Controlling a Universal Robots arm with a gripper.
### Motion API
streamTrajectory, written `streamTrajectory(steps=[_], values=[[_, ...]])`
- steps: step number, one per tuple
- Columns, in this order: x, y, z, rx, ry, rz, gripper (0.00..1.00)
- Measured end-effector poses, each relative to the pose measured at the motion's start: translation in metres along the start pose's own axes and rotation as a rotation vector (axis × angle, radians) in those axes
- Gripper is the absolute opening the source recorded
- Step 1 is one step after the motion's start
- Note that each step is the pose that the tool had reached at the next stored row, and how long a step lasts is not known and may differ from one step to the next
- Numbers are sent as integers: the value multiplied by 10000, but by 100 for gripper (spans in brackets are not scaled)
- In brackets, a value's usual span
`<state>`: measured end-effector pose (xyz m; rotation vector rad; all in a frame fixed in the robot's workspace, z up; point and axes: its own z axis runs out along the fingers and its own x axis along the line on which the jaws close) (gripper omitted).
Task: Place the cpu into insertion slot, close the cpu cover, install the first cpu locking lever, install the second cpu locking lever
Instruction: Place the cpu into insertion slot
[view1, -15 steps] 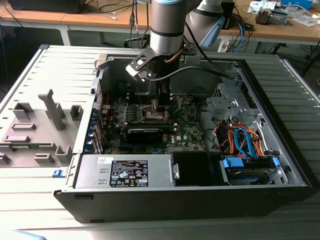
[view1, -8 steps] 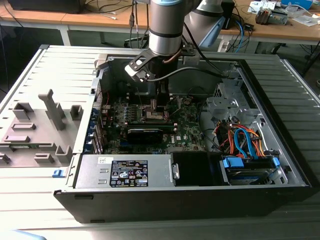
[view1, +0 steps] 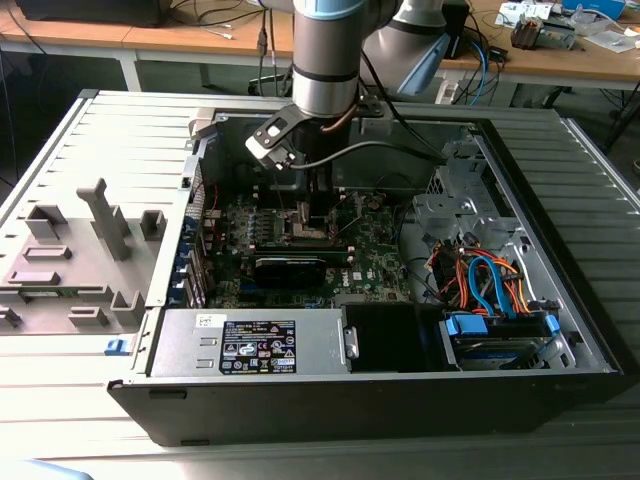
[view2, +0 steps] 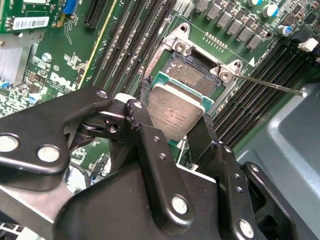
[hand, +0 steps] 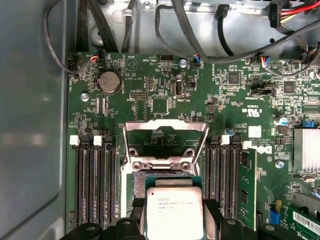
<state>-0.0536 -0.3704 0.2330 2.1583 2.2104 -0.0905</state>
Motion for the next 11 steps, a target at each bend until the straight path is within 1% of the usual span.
streamTrajectory(steps=[3, 5, 11], values=[[14, -10, 33, 0, 1, 0, 55], [17, -31, 61, 0, 2, 0, 55], [23, -41, 126, 0, 1, 1, 55]])
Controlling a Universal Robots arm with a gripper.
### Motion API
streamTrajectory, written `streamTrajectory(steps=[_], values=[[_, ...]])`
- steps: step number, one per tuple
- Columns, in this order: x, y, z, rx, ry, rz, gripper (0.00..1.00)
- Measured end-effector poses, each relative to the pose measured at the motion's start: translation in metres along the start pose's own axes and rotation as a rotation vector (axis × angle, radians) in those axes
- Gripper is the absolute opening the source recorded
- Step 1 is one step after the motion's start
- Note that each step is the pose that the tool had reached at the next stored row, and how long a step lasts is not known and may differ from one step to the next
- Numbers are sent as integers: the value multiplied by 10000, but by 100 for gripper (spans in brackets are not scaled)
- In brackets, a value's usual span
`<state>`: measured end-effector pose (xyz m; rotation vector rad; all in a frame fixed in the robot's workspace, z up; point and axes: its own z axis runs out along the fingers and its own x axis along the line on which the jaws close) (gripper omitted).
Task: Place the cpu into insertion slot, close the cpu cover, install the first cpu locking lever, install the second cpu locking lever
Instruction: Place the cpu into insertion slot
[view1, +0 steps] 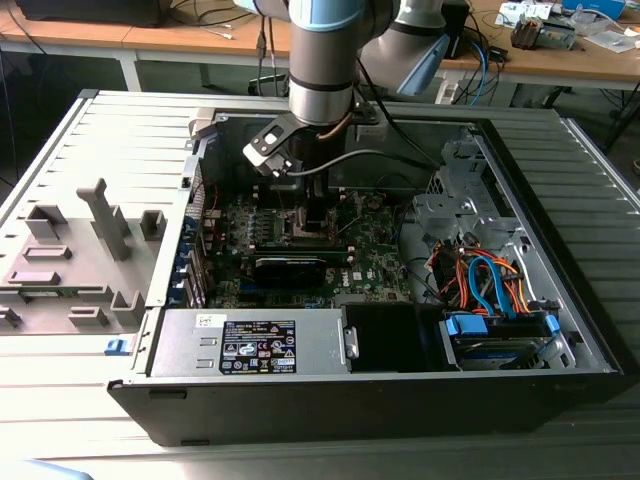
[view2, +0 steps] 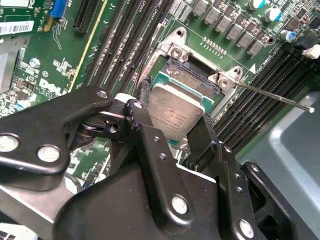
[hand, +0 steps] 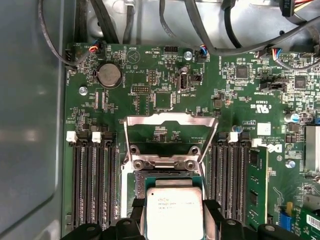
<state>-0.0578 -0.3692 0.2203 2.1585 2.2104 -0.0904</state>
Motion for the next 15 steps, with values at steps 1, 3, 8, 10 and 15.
streamTrajectory(steps=[1, 3, 8, 10, 15], values=[[1, -4, 12, 0, 0, 0, 55], [2, -7, 31, 0, 0, -2, 55], [5, -7, 69, 0, 0, -1, 55], [7, -7, 90, 0, 0, -1, 55], [14, -16, 119, 0, 0, 0, 55]])
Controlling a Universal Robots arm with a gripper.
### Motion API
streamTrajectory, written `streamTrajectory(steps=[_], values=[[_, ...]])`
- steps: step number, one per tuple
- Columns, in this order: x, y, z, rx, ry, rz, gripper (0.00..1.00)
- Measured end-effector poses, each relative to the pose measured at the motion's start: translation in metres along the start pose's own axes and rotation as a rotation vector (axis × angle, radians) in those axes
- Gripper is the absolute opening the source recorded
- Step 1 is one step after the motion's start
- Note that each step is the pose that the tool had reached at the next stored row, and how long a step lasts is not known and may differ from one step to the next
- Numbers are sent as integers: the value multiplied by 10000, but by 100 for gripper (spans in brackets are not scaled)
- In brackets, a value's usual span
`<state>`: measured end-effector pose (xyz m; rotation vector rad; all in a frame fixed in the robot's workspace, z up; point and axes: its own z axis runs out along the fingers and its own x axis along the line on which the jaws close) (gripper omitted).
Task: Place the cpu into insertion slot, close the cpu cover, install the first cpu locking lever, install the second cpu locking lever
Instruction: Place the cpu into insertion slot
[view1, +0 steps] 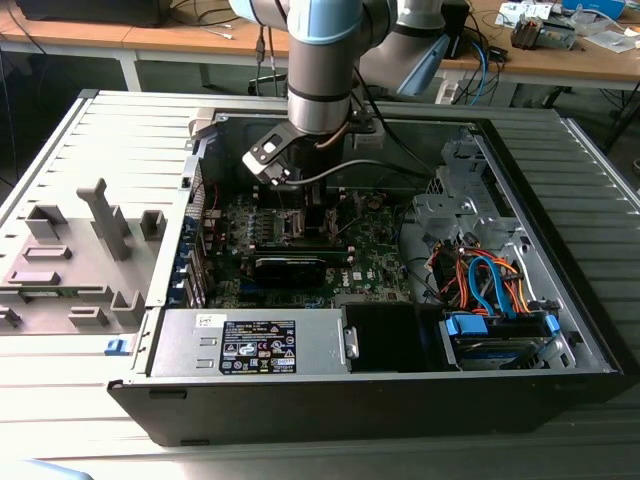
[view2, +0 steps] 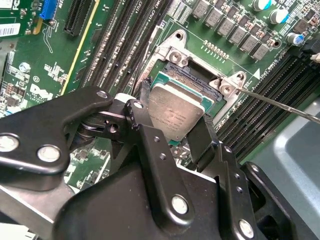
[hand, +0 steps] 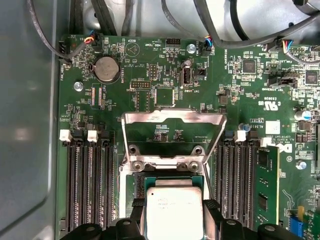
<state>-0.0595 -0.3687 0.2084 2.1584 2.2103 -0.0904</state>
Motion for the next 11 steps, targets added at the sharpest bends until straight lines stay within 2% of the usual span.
streamTrajectory(steps=[3, 11], values=[[7, -18, 10, 1, 0, 0, 55], [48, -17, 37, 3, 0, 48, 55]])
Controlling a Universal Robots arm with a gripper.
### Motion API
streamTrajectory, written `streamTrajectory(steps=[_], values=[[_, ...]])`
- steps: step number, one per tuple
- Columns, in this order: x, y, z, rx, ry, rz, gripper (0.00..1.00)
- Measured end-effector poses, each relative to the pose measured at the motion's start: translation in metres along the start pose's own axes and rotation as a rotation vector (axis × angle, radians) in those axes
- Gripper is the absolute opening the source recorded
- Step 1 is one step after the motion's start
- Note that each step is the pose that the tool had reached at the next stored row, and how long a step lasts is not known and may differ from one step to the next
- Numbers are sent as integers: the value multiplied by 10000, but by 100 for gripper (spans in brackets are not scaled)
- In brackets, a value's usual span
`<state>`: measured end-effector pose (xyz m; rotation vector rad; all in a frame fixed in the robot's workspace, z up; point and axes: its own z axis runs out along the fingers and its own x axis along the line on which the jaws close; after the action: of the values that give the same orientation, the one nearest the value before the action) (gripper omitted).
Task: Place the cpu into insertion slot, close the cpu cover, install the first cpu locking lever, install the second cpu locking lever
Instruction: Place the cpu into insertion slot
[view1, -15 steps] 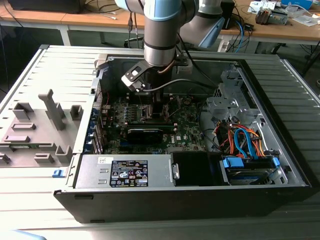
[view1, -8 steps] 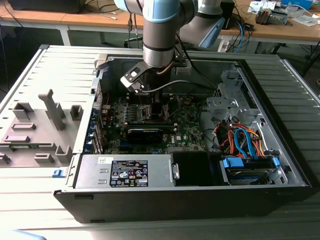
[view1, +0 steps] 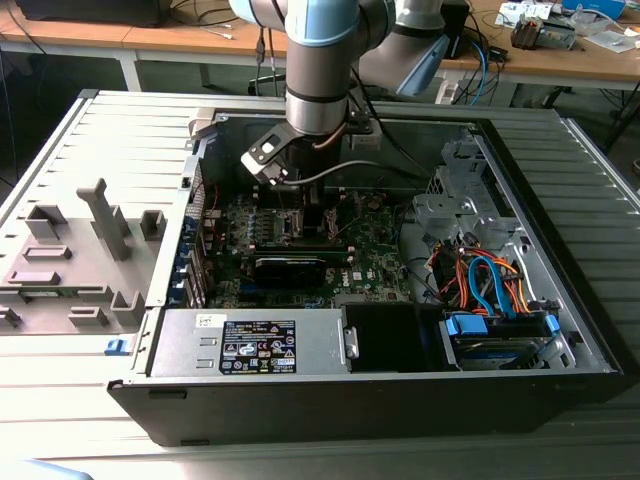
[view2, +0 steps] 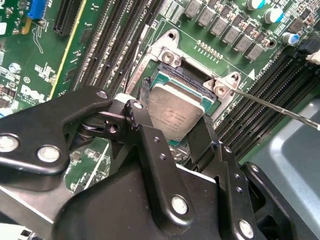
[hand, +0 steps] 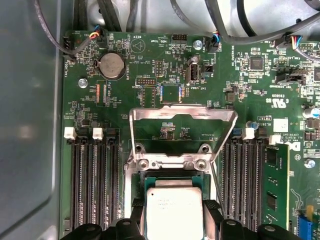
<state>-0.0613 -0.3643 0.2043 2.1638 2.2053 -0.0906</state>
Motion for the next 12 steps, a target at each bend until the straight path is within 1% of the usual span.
streamTrajectory(steps=[3, 12], values=[[1, 0, 15, 5, 0, 65, 55], [6, 2, 31, 5, -5, 57, 55]])
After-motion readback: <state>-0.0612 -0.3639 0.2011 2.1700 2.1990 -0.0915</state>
